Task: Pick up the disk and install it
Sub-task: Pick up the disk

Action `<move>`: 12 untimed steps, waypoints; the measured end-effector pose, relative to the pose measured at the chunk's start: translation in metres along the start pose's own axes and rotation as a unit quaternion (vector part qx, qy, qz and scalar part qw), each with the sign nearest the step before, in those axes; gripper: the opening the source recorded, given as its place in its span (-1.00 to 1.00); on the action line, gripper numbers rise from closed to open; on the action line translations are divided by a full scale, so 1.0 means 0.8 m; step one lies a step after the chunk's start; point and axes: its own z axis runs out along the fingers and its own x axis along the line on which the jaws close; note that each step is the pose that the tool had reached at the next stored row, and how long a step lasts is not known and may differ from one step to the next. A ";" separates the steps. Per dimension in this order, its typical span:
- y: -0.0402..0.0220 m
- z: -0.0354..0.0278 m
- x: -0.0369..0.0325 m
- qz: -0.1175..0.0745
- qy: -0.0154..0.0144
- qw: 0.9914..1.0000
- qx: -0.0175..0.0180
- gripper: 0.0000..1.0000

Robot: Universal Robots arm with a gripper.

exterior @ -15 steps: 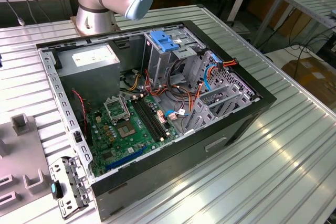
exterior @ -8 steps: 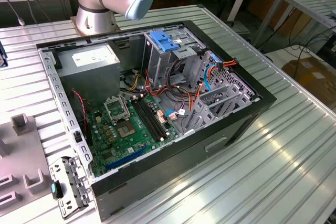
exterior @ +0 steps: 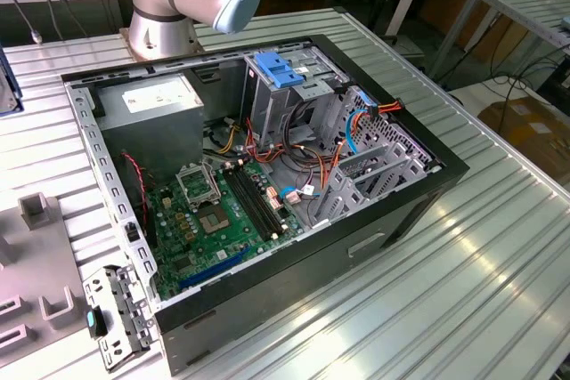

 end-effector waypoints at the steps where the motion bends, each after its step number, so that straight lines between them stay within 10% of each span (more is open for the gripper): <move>1: -0.0014 -0.0001 0.0001 0.000 0.000 1.000 0.000 -0.26; 12: -0.0194 -0.0006 0.0017 0.000 0.000 1.000 0.000 -0.26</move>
